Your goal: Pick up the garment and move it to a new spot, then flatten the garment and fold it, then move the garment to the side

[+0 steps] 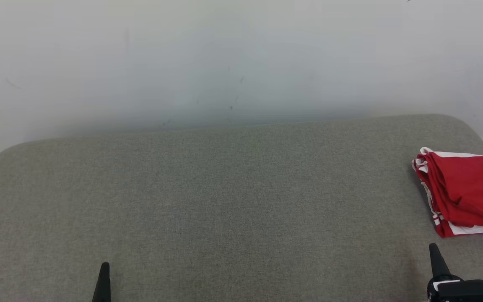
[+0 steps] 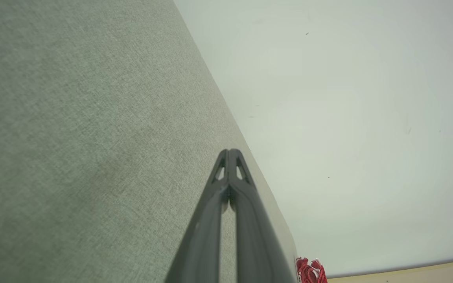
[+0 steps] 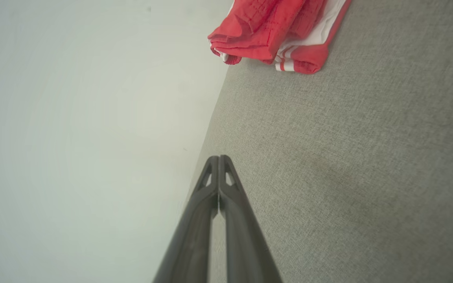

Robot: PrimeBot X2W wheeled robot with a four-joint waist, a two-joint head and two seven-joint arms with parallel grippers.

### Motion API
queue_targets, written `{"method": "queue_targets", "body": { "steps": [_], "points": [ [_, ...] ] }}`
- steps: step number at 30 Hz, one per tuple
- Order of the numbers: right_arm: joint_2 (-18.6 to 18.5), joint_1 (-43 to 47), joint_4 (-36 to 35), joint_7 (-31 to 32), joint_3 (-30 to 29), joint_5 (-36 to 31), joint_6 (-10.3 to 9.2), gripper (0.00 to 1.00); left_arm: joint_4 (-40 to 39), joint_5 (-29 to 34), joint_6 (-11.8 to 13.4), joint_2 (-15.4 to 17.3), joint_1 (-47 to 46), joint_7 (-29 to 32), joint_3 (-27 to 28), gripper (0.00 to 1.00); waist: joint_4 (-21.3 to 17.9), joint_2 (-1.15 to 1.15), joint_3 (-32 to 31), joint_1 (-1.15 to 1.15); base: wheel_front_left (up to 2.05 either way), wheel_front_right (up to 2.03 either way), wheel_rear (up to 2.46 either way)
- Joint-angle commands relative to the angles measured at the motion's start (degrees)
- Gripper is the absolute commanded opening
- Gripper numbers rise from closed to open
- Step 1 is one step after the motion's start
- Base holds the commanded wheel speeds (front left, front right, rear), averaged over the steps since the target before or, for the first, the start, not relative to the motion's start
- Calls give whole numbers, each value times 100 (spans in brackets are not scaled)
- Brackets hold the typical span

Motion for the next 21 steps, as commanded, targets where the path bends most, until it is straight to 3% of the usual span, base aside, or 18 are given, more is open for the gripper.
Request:
{"method": "queue_targets", "body": {
  "steps": [1,21],
  "points": [
    [13,-171,-8,55,-53,195,3,0,5,-220,-41,4,-176,35,35,0,-3,0,16,0,0,0,0],
    [61,-427,151,377,-333,1155,3,0,211,-1233,-91,3,-424,241,70,0,-26,0,149,0,0,0,0]
  ]
}}
